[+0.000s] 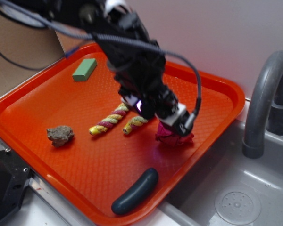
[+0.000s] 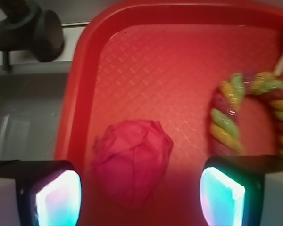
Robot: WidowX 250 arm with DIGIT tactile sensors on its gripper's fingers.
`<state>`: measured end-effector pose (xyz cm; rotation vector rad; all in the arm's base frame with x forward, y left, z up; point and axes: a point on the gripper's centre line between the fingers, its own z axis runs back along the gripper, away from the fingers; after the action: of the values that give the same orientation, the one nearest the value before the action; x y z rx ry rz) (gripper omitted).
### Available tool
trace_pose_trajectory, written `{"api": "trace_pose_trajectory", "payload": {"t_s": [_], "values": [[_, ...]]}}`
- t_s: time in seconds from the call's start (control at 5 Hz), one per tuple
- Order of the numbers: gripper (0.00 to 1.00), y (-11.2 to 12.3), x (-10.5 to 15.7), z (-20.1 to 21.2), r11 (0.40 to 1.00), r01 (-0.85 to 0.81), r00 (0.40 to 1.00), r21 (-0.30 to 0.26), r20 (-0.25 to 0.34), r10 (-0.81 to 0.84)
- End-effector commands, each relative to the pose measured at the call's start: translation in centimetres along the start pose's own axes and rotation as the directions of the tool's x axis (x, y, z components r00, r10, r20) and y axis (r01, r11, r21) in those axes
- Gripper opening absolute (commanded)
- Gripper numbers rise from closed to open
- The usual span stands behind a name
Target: Grab the red paper.
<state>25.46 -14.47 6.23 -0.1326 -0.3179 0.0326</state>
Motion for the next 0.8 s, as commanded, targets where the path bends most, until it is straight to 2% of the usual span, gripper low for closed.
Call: {"api": "trace_pose_trajectory", "payload": {"t_s": [0.0, 0.2, 0.4, 0.6], "values": [[0.0, 0.9, 2.4, -0.9, 0.998, -0.03, 0.993, -0.049, 0.116, 0.035], [0.0, 0.7, 2.2, 0.3, 0.997, -0.023, 0.993, -0.069, 0.113, 0.031], [0.0, 0.9, 2.5, 2.7, 0.997, -0.031, 0.997, -0.067, 0.062, 0.036], [0.0, 2.7, 3.4, 7.9, 0.996, -0.082, 0.996, -0.027, 0.028, 0.083]]}}
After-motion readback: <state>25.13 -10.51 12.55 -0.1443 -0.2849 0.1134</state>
